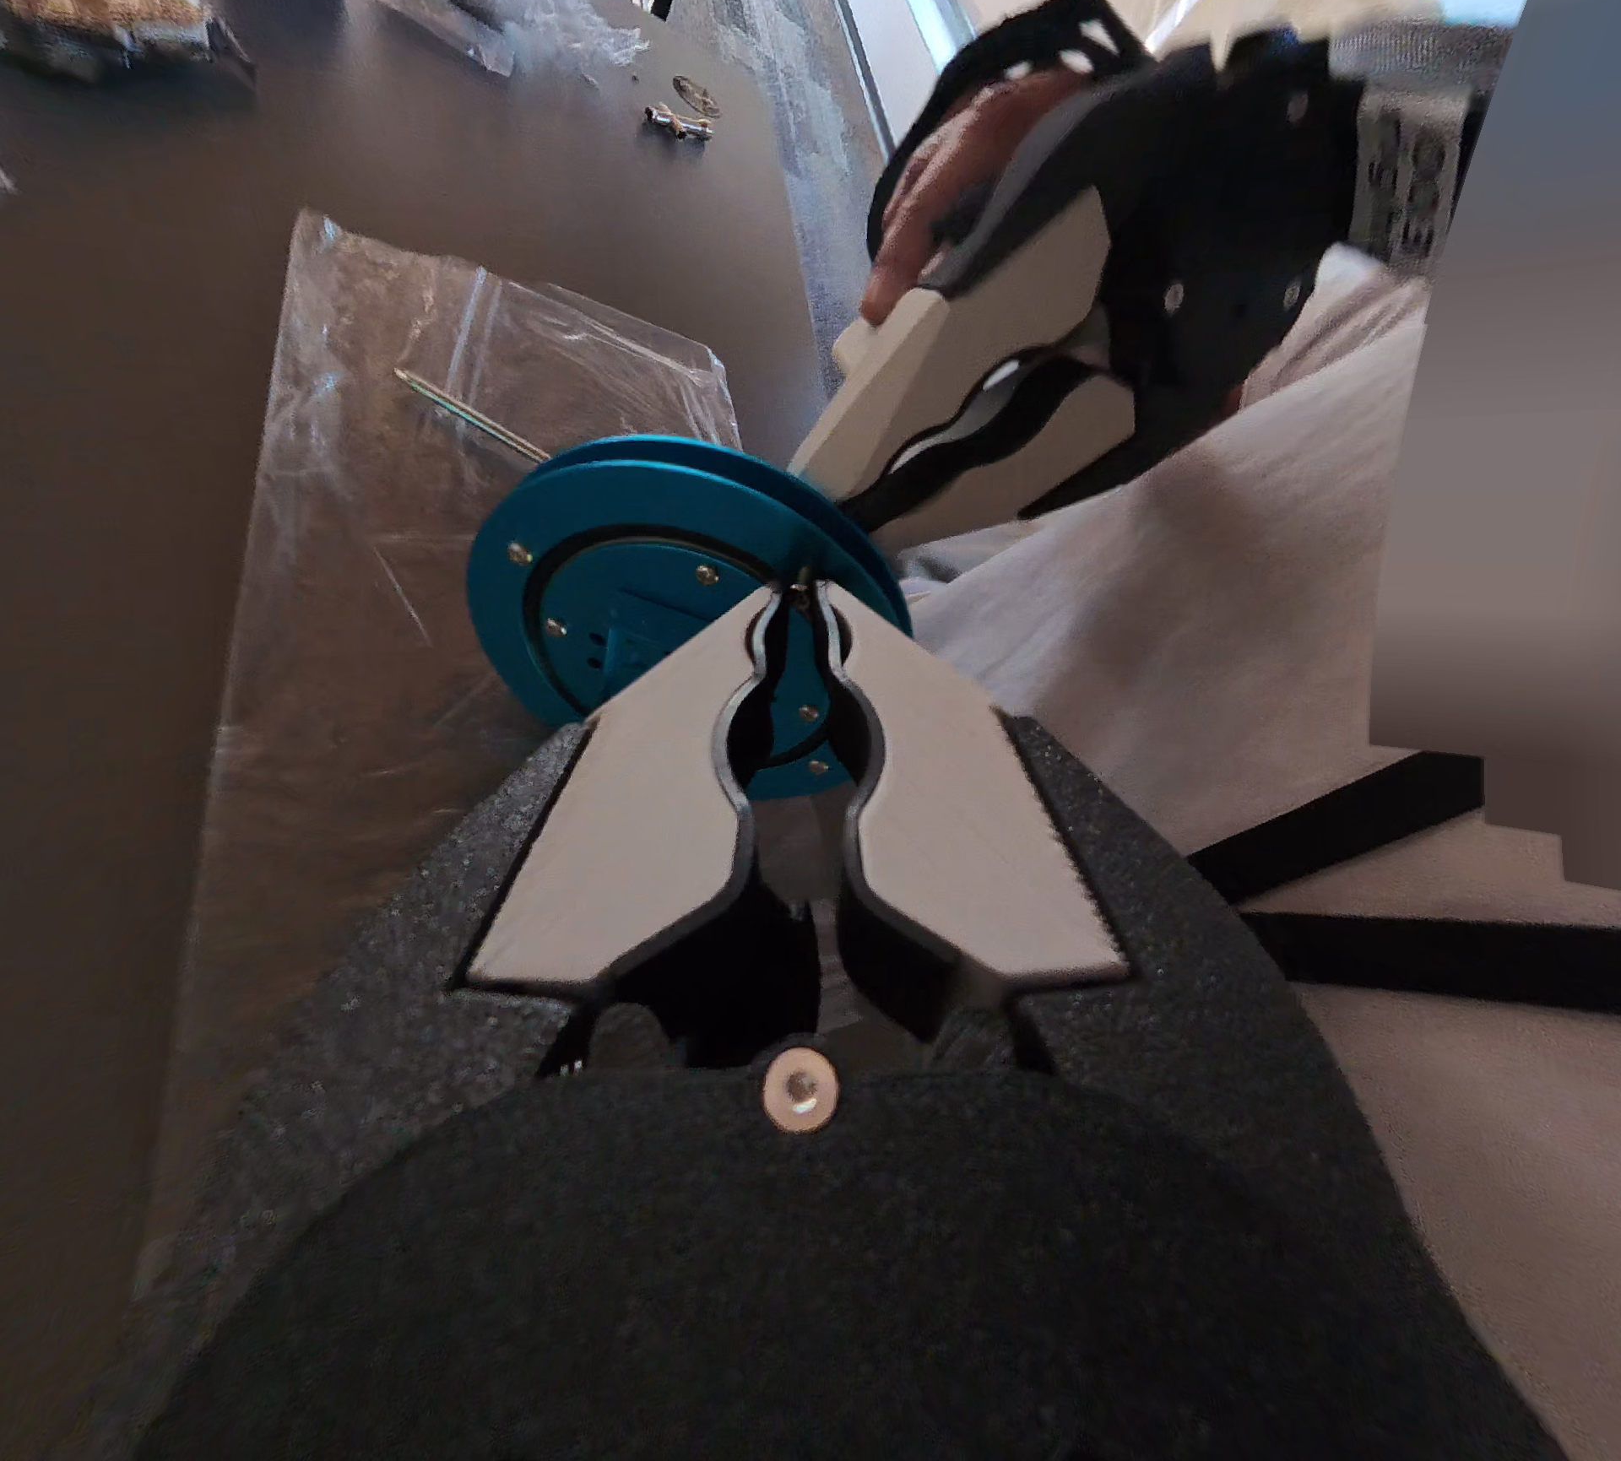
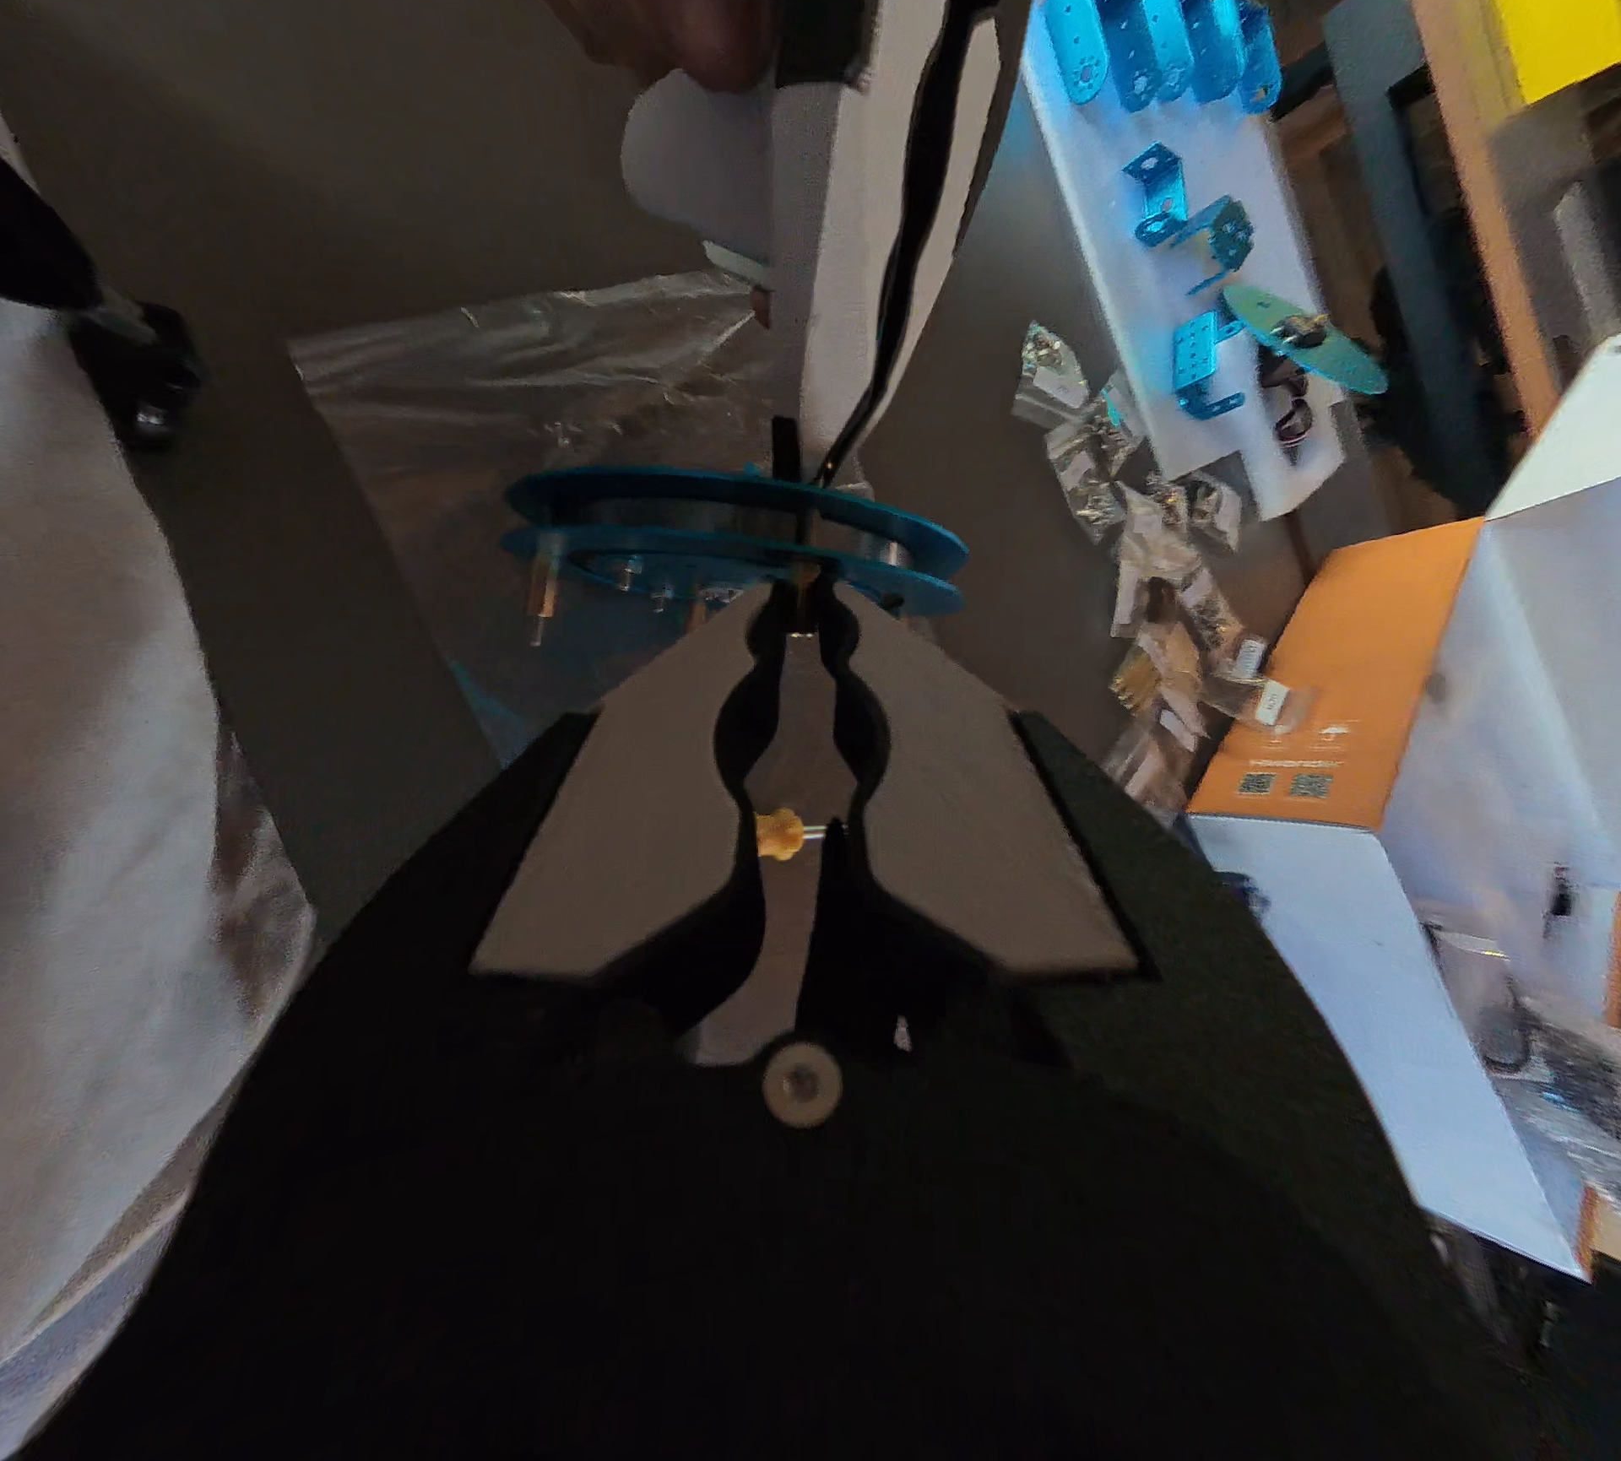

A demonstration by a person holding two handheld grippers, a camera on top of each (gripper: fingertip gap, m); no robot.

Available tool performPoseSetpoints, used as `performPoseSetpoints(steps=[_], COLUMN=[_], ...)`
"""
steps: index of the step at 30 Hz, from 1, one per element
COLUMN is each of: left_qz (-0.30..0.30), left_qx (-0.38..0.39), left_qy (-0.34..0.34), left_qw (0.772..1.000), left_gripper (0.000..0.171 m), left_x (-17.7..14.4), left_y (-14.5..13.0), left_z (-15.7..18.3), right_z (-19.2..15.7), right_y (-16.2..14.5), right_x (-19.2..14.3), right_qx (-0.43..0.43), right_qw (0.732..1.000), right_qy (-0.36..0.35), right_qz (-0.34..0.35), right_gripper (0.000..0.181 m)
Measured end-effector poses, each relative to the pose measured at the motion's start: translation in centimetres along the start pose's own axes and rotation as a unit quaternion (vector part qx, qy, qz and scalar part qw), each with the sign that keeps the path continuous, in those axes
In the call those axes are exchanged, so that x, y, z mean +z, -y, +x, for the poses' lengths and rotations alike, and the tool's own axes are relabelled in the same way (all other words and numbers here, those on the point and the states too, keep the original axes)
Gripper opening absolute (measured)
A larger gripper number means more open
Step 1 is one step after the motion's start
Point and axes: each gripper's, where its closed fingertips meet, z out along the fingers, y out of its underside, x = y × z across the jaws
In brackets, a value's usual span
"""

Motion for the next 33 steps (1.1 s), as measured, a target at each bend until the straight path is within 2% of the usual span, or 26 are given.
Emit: performPoseSetpoints(steps=[2,4,6,8,9,10,11,12,14,15,17,19,22,27,30,33], left_qz=[-0.005,-0.009,-0.011,-0.006,-0.003,-0.001,-0.001,-0.001,0.009,0.013,0.019,0.023,0.027,0.025,0.025,0.024], left_qx=[0.101,0.214,0.287,0.344,0.353,0.357,0.344,0.318,0.266,0.24,0.202,0.179,0.171,0.172,0.174,0.177], left_qy=[0.026,0.054,0.058,0.069,0.08,0.08,0.073,0.064,0.054,0.052,0.041,0.03,0.032,0.033,0.039,0.044], left_qw=[0.995,0.975,0.956,0.936,0.932,0.931,0.936,0.946,0.962,0.969,0.978,0.983,0.984,0.984,0.984,0.983], left_gripper=[0.003,0.002,0.003,0.002,0.002,0.003,0.002,0.002,0.004,0.004,0.004,0.004,0.004,0.004,0.004,0.004], left_x=[0.2,0.4,0.5,0.7,0.8,0.8,0.8,0.7,0.6,0.6,0.4,0.2,0.0,0.0,-0.2,-0.3], left_y=[-0.2,-0.5,-0.9,-1.0,-0.9,-0.9,-0.9,-0.9,-0.6,-0.4,-0.2,-0.1,0.0,0.0,0.0,0.0], left_z=[0.2,0.5,1.0,1.2,1.0,1.0,1.0,1.0,0.6,0.4,0.1,0.0,-0.4,-0.4,-0.6,-0.7], right_z=[-0.4,-1.2,-2.2,-2.9,-3.0,-3.1,-3.2,-3.2,-2.5,-2.4,-2.5,-2.3,-2.0,-2.4,-1.4,-0.7], right_y=[-0.1,0.0,0.4,0.6,0.6,0.7,0.8,0.8,0.6,0.6,0.7,0.5,0.4,0.1,-0.6,0.8], right_x=[-0.1,-0.4,-0.8,-1.3,-1.4,-1.5,-1.5,-1.4,-1.0,-1.1,-1.2,-0.9,-0.4,0.6,0.1,-1.3], right_qx=[0.074,0.182,0.3,0.42,0.451,0.466,0.464,0.44,0.363,0.32,0.257,0.216,0.199,0.195,0.196,0.194], right_qw=[0.994,0.962,0.894,0.79,0.754,0.731,0.731,0.759,0.842,0.874,0.916,0.944,0.959,0.963,0.966,0.965], right_qy=[0.084,0.202,0.329,0.445,0.475,0.497,0.498,0.476,0.39,0.352,0.288,0.221,0.172,0.174,0.163,0.162], right_qz=[-0.006,0.02,0.04,0.034,0.037,0.04,0.046,0.058,0.085,0.097,0.113,0.118,0.1,0.063,0.046,0.068], right_gripper=[0.004,0.003,0.003,0.004,0.004,0.004,0.004,0.004,0.006,0.015,0.033,0.036,0.035,0.035,0.034,0.033])
